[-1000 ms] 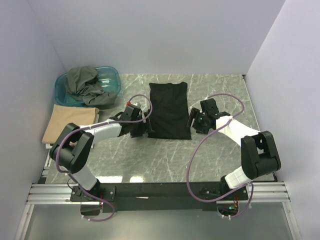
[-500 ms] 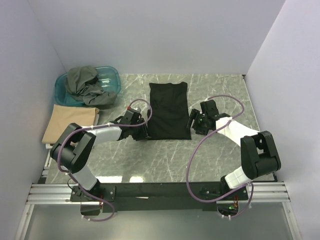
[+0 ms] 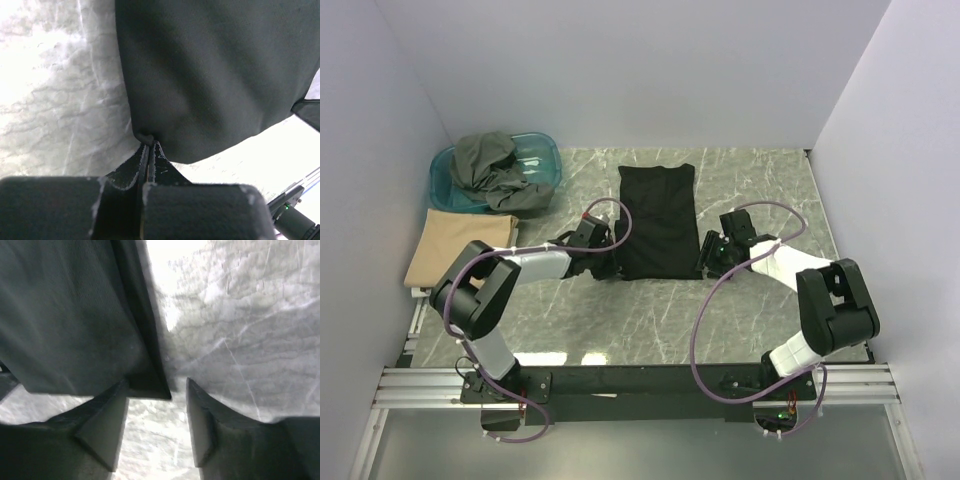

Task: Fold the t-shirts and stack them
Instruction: Fold the tshirt

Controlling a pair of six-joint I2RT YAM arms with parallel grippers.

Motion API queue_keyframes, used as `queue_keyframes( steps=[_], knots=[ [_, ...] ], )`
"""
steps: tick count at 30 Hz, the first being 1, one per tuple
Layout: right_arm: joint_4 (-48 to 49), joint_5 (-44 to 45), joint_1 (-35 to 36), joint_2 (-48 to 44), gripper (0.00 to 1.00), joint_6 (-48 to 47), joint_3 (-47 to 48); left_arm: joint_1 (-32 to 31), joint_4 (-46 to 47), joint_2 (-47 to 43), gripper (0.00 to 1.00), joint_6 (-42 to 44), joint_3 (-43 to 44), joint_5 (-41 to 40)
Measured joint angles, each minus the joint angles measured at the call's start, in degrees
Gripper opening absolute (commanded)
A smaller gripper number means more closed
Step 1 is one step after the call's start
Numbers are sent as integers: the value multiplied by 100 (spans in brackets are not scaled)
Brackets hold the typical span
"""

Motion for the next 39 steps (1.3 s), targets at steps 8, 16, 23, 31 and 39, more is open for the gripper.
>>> queue_keyframes(
  steps=[8,16,23,31,39],
  knots=[
    [234,-273,0,107,41,46,-87,-37,-17,33,1,-7,61,-87],
    [485,-391,0,-63,40,68,-358,-46,7,-168,1,-26,-155,-236],
    [520,-420,7,-114,23,72,-433,-68,114,-245,1,-46,-269,-286],
    [422,-546,87,-323,0,79,-695,-160,146,-492,0,-46,-511,-337],
    [-227,-538,328,-1687,0,107,-1508,-686,-210,-1792,1,-205,-1274,-417]
  ],
)
